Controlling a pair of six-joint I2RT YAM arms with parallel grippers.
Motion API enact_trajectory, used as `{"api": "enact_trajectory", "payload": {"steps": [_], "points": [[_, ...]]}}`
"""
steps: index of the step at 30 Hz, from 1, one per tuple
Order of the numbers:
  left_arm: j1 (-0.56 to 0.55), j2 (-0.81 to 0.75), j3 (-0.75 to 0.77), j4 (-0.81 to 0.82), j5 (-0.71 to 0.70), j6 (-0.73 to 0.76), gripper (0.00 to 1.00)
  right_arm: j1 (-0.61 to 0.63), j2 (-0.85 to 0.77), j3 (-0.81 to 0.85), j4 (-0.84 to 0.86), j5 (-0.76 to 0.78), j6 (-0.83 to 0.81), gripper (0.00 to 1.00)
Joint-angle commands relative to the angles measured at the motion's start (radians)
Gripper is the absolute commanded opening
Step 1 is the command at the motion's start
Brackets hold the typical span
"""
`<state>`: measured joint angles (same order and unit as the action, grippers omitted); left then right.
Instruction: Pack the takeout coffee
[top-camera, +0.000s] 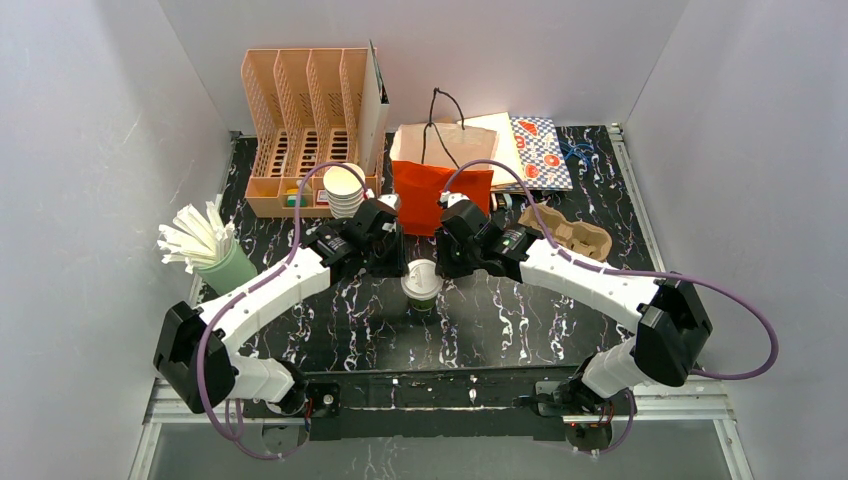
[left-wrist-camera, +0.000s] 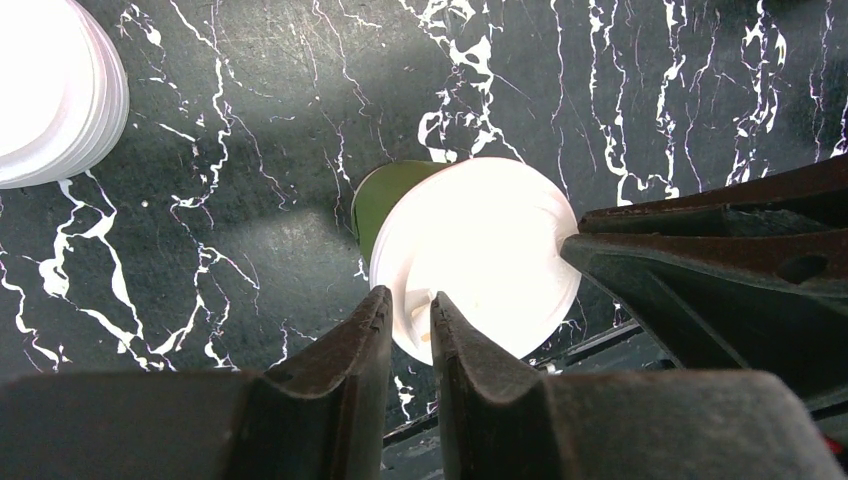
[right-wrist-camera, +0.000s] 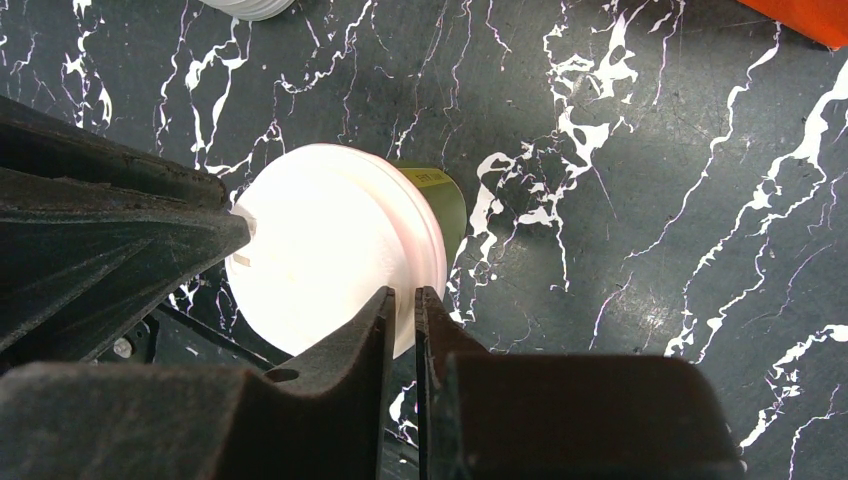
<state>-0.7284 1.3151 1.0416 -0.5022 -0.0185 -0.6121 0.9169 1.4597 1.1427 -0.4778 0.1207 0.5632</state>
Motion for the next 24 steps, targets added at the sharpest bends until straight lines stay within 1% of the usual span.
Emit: {"api": "enact_trajectory", "payload": {"steps": [1, 10, 24], "points": [[0.002, 0.001, -0.009, -0.015, -0.010, 0.015, 0.18, 0.003, 0.006, 0.043, -0.007, -0.003, -0.016, 0.21], [0.002, 0.007, -0.024, -0.004, -0.008, 0.020, 0.12, 0.002, 0.021, 0.039, -0.015, -0.017, -0.016, 0.20], [0.002, 0.016, -0.035, 0.002, -0.005, 0.025, 0.11, 0.004, 0.042, 0.009, -0.018, -0.032, 0.000, 0.19]]}}
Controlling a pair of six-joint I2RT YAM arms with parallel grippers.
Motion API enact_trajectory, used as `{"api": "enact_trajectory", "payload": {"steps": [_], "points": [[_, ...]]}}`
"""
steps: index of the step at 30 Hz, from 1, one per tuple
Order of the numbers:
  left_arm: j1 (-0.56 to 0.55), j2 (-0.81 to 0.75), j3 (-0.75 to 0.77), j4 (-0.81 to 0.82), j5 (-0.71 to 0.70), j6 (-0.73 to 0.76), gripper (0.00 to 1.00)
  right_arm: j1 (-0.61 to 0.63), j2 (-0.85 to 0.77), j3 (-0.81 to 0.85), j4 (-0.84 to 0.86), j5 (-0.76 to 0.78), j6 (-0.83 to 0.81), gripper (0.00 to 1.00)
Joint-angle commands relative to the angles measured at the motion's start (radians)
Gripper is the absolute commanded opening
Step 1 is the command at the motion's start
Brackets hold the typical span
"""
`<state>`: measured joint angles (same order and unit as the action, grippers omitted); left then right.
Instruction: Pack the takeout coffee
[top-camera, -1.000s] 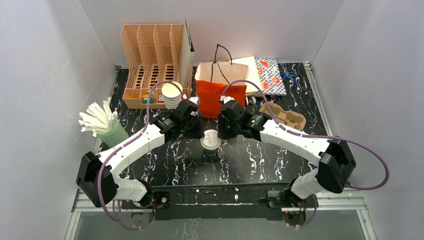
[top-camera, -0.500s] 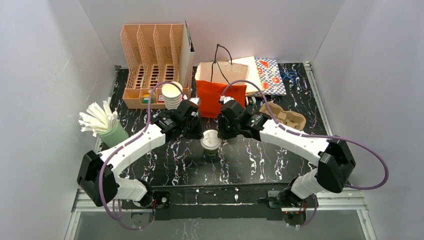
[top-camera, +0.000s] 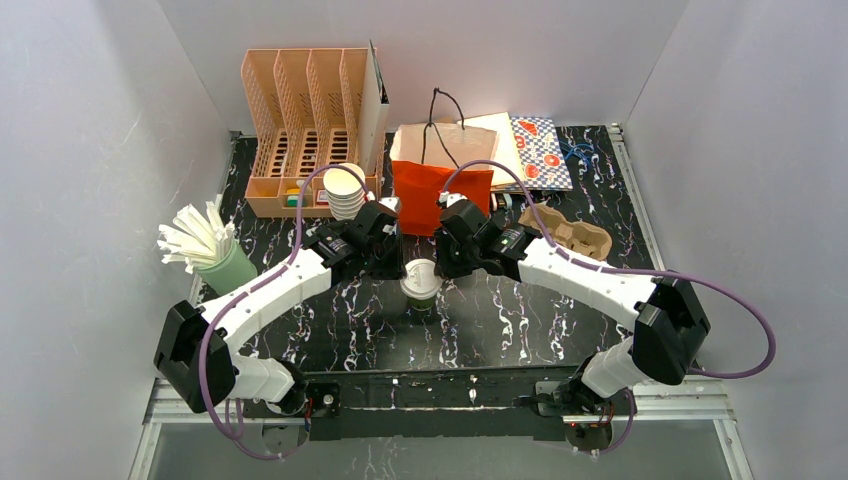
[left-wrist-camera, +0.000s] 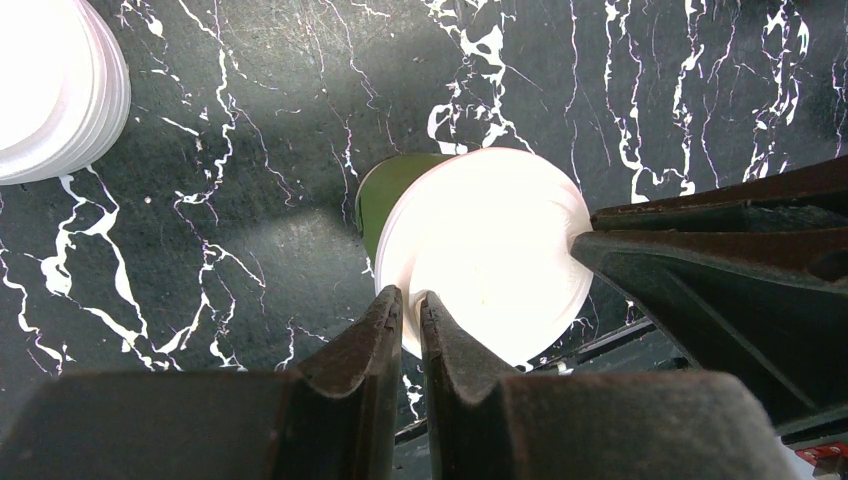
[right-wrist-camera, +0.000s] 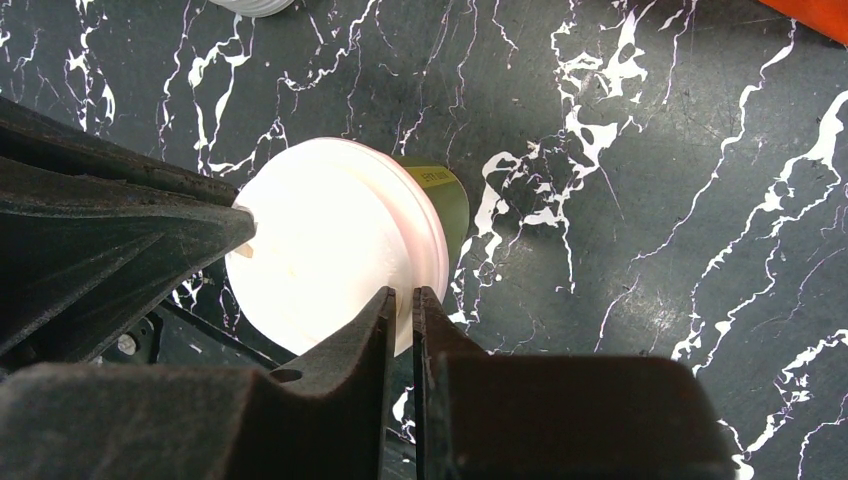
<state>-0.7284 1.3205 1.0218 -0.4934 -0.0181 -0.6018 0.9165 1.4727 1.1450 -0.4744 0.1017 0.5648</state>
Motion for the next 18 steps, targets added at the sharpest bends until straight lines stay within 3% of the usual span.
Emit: {"api": "enact_trajectory", "payload": {"steps": [1, 18], "points": [[0.001, 0.011, -0.015, -0.007, -0.005, 0.015, 0.11, 0.004, 0.029, 0.004, -0.021, -0.014, -0.001, 0.18], [0.002, 0.014, -0.026, 0.006, 0.001, 0.010, 0.11, 0.000, 0.052, -0.042, -0.011, -0.033, 0.007, 0.17]]}}
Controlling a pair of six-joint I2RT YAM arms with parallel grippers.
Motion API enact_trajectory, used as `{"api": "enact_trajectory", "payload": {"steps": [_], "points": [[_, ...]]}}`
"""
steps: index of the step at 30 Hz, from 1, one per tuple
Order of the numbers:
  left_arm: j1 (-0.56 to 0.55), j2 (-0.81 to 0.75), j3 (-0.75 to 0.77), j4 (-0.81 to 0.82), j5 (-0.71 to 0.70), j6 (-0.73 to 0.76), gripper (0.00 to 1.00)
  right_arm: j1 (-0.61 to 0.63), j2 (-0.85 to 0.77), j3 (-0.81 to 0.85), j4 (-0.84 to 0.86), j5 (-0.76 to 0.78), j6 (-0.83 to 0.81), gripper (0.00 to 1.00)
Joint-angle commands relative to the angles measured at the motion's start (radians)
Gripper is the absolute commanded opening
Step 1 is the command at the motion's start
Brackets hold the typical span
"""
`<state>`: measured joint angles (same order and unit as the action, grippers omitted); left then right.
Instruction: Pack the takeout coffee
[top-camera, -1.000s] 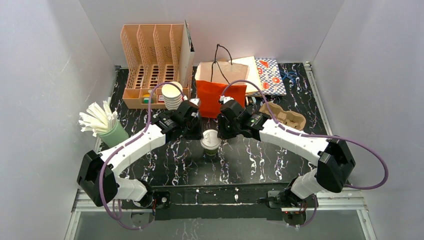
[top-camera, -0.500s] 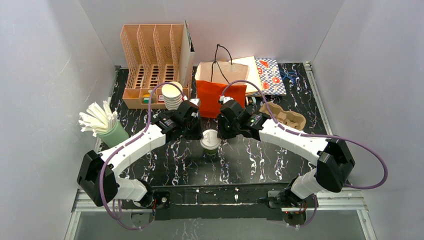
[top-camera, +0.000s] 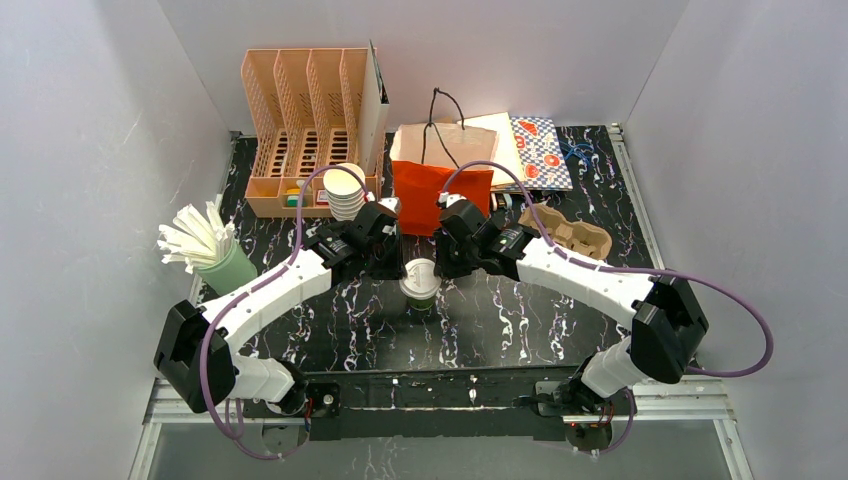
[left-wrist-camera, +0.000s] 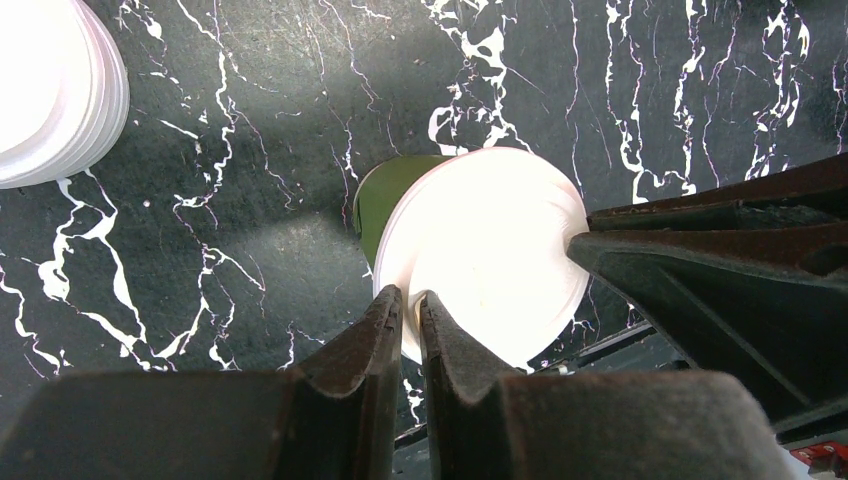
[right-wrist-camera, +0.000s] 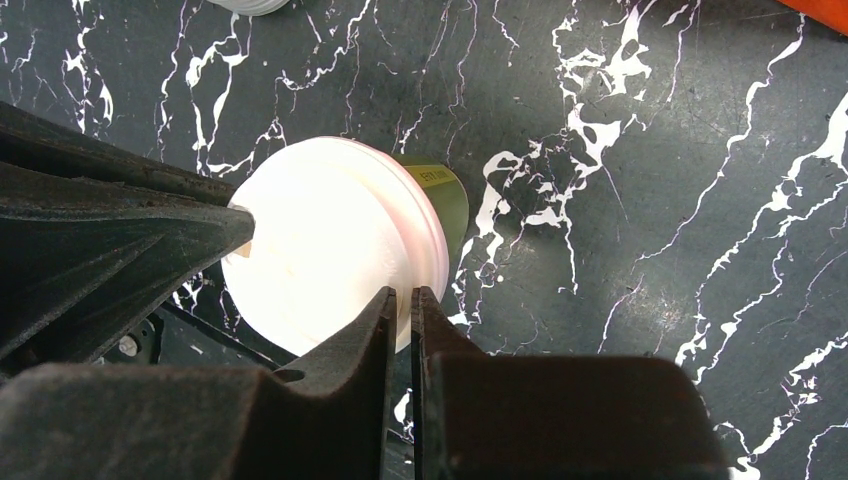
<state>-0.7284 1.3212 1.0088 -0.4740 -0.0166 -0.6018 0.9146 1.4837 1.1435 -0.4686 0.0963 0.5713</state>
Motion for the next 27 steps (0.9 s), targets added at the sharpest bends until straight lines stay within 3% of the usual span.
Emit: {"api": "enact_trajectory", "payload": {"steps": [1, 15, 27], "points": [[0.001, 0.014, -0.013, -0.015, -0.002, 0.011, 0.11, 0.000, 0.040, -0.044, -0.014, -0.032, 0.001, 0.17], [0.003, 0.029, -0.026, -0.010, -0.005, 0.016, 0.11, -0.034, 0.064, -0.057, -0.014, -0.090, -0.004, 0.17], [0.002, 0.031, -0.047, -0.010, 0.000, 0.013, 0.11, -0.049, 0.135, 0.031, -0.125, -0.150, -0.008, 0.19]]}}
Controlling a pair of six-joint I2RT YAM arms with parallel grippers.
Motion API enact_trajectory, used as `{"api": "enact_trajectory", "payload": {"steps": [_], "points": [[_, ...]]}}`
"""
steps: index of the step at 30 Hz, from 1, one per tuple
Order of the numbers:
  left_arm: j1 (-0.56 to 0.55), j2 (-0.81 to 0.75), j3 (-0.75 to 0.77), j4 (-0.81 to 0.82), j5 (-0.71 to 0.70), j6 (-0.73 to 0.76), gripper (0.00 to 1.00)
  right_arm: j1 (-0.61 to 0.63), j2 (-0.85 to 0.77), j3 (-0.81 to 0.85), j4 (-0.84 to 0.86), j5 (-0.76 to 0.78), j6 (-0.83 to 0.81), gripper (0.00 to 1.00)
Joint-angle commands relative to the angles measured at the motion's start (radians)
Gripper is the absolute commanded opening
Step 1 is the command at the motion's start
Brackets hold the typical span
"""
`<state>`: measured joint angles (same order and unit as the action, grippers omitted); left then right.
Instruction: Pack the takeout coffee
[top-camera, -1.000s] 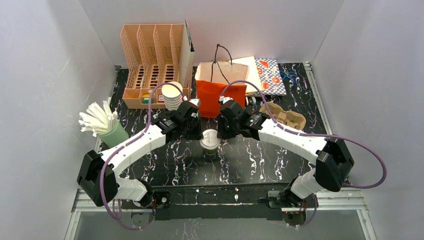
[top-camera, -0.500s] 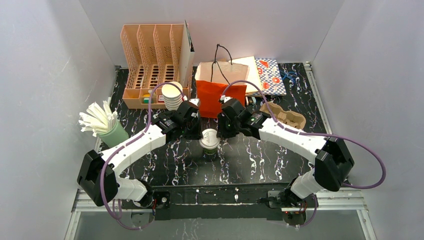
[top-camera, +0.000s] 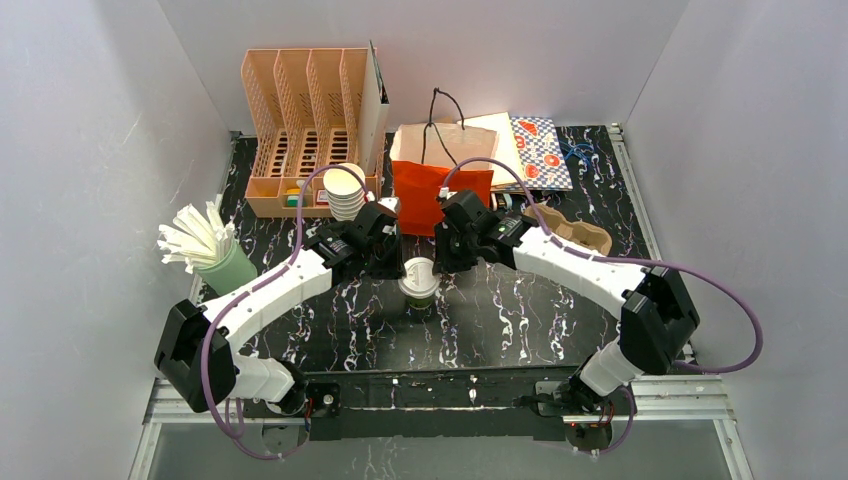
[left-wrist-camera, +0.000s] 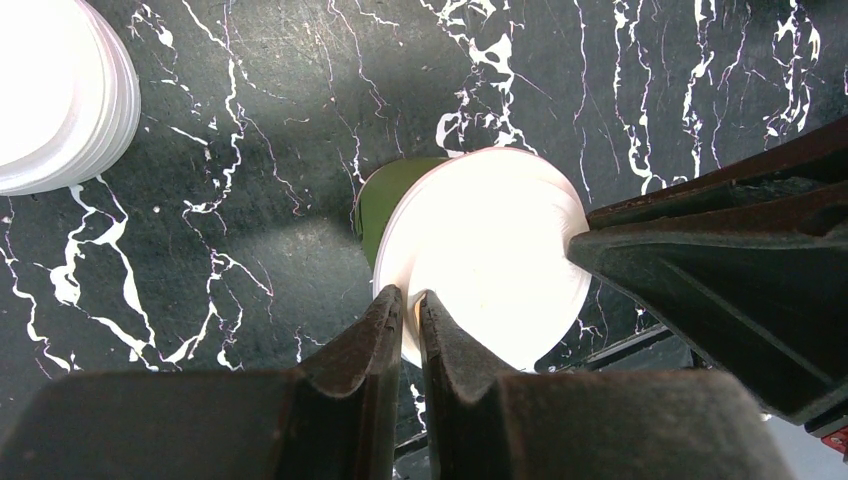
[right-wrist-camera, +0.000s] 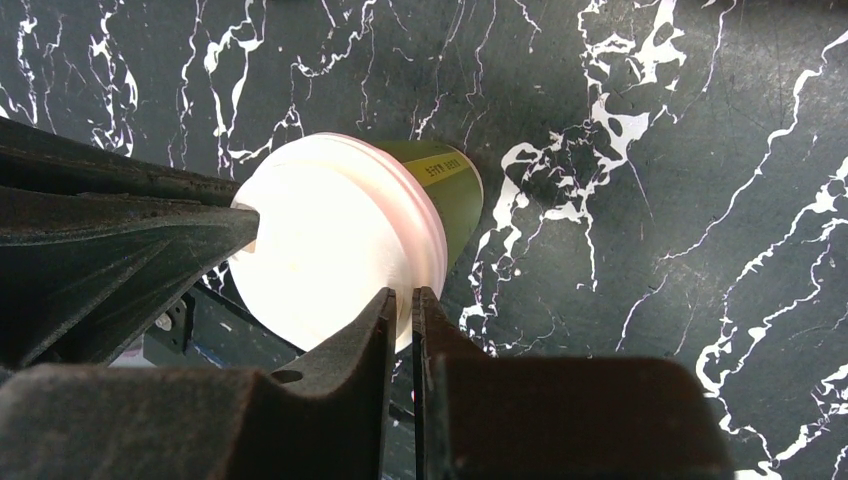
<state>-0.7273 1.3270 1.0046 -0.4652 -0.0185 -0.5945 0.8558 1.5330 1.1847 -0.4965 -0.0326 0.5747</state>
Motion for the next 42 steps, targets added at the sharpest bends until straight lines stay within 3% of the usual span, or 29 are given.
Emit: {"api": "enact_trajectory", "payload": {"steps": [1, 11, 18, 27, 31, 40, 42], "points": [[0.001, 0.026, -0.046, -0.018, 0.003, 0.004, 0.11, 0.009, 0.093, -0.010, -0.097, -0.023, -0.012, 0.19], [0.002, 0.021, -0.006, -0.040, -0.001, 0.012, 0.11, 0.009, 0.036, 0.020, -0.098, -0.015, -0.018, 0.19], [0.001, 0.030, 0.097, -0.080, -0.015, 0.034, 0.14, 0.008, -0.017, 0.056, -0.093, -0.016, -0.036, 0.27], [0.001, 0.055, 0.164, -0.115, -0.041, 0.053, 0.26, 0.009, 0.002, 0.128, -0.126, -0.004, -0.077, 0.33], [0.002, 0.046, 0.182, -0.133, -0.047, 0.055, 0.30, 0.008, -0.011, 0.141, -0.126, 0.016, -0.103, 0.40], [0.001, -0.131, 0.060, -0.141, -0.037, -0.014, 0.31, 0.007, -0.027, 0.138, -0.029, -0.044, -0.274, 0.43], [0.001, -0.179, 0.037, -0.157, -0.057, -0.025, 0.31, 0.008, -0.050, 0.123, 0.005, -0.069, -0.327, 0.51]]}}
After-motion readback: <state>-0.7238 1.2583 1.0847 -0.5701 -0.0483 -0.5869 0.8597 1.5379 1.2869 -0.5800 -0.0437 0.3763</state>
